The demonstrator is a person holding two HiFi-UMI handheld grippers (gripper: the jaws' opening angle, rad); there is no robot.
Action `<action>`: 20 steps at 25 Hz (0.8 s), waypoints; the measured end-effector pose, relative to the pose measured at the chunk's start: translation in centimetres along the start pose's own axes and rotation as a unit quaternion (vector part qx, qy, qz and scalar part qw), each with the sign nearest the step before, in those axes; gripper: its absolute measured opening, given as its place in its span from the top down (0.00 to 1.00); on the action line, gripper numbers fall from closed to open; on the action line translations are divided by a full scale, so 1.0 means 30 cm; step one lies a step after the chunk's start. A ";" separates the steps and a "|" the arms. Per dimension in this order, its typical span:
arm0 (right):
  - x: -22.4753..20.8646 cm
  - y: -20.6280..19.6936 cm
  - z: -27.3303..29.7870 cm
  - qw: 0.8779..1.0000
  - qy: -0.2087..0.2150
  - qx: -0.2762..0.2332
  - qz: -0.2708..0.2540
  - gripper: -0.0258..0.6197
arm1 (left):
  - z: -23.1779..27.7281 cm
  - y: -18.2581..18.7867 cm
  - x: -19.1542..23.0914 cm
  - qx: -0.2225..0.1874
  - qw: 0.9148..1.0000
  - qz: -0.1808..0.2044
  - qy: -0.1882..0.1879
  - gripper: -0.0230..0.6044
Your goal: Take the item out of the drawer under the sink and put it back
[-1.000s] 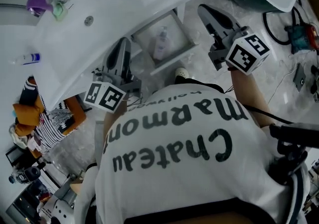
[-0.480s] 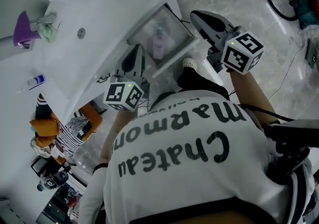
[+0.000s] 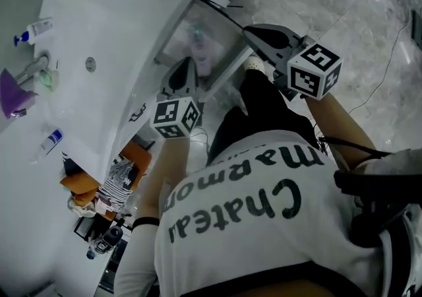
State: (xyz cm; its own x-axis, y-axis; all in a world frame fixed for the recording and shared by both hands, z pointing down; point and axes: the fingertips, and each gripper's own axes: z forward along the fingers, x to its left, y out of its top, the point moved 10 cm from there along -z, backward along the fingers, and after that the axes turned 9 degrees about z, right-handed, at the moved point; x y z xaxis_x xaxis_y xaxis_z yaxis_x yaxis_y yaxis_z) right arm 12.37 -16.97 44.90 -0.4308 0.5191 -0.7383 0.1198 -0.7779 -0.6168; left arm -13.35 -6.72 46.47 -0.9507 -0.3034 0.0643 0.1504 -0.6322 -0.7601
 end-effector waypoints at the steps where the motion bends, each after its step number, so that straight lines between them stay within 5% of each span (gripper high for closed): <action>1: -0.017 -0.020 0.000 1.000 -0.003 0.004 0.009 0.94 | 0.017 -0.007 0.002 0.008 1.000 -0.001 0.001 0.95; 8: -0.089 -0.161 0.004 0.998 -0.014 0.014 0.067 0.94 | 0.114 -0.092 0.016 0.104 0.994 0.014 -0.028 0.95; 16: -0.134 -0.223 -0.001 0.996 -0.024 0.008 0.090 0.94 | 0.229 -0.126 0.059 0.113 0.993 0.000 -0.037 0.95; 20: -0.164 -0.228 -0.011 0.995 -0.035 0.003 0.097 0.94 | 0.299 -0.145 0.062 0.150 0.987 0.034 -0.038 0.95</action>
State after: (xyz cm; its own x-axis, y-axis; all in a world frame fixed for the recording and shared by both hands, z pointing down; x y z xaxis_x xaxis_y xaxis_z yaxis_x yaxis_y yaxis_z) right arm 13.97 -14.07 52.66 -0.4607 0.3329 -0.8228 0.2025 -0.8631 -0.4626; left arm -13.35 -10.92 55.70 -0.9143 -0.3976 0.0777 0.2968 -0.7881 -0.5393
